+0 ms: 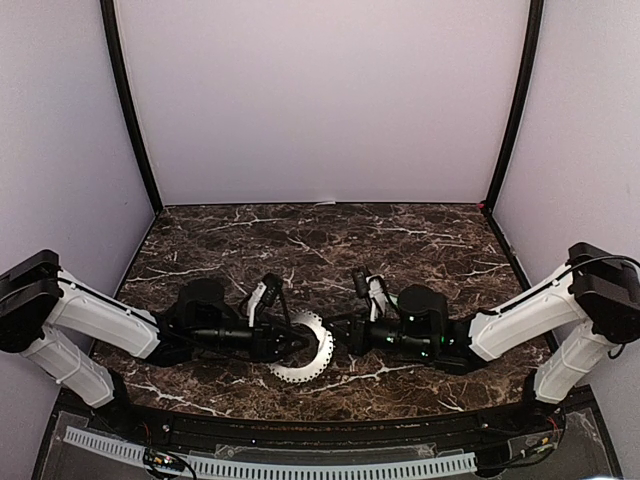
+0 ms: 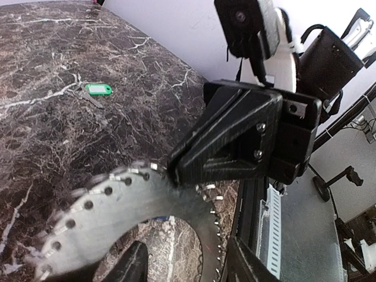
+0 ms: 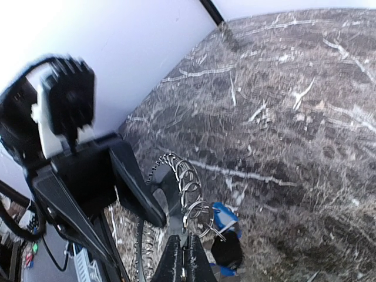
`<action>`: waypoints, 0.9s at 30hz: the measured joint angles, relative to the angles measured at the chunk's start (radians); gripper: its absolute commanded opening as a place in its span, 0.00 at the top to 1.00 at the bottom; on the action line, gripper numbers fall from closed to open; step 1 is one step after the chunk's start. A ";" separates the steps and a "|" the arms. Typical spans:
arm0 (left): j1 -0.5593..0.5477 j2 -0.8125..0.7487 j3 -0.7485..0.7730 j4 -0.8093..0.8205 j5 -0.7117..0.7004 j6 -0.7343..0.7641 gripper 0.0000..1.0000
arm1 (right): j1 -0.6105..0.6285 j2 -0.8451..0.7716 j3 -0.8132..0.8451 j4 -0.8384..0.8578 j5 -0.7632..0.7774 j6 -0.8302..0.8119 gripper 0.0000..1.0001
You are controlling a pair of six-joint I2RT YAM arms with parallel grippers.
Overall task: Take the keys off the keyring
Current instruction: Pass from the right arm to the left
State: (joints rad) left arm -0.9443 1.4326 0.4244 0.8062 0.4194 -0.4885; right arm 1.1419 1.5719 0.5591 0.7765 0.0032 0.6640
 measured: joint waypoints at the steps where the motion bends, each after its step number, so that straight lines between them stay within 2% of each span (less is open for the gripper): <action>1: 0.000 0.016 0.003 0.000 0.011 -0.009 0.53 | 0.000 0.000 0.000 0.012 0.015 -0.001 1.00; 13: 0.000 0.095 0.091 -0.039 0.035 -0.024 0.53 | 0.027 0.055 0.079 0.070 0.155 -0.042 1.00; 24: 0.000 0.108 0.115 -0.049 0.037 -0.021 0.72 | 0.052 0.064 0.086 0.082 0.212 -0.063 1.00; 27: 0.000 0.113 0.125 -0.048 0.045 -0.022 0.82 | 0.055 0.074 0.099 0.085 0.225 -0.069 1.00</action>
State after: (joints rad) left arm -0.9443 1.5459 0.5491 0.7582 0.4644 -0.5102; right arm 1.1965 1.6463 0.6579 0.8616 0.2279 0.5949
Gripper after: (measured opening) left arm 0.253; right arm 0.008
